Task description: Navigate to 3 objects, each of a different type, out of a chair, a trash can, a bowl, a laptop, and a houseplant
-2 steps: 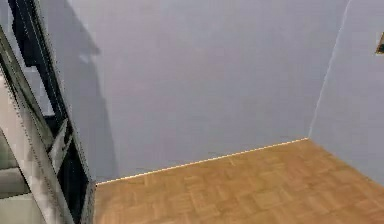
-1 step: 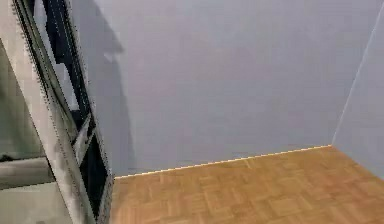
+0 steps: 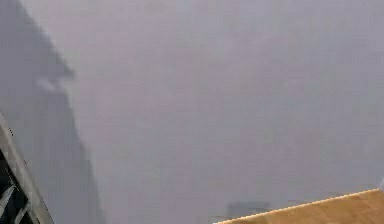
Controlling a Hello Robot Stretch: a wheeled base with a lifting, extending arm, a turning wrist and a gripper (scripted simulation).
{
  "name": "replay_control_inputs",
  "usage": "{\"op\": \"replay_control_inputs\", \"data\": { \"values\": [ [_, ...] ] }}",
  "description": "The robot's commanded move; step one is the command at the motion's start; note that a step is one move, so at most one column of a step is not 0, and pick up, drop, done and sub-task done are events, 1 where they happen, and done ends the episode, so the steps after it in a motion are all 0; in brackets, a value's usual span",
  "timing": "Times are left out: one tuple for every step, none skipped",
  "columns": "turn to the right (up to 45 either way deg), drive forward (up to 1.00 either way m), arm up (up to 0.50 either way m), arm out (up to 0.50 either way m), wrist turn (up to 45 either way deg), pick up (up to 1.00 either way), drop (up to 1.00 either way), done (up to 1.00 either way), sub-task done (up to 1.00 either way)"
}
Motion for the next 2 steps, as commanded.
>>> {"op": "replay_control_inputs", "data": {
  "values": [
    [45.0,0.00,0.00,0.00,0.0,0.00,0.00,0.00,0.00],
    [45.0,0.00,0.00,0.00,0.0,0.00,0.00,0.00,0.00]
  ]
}}
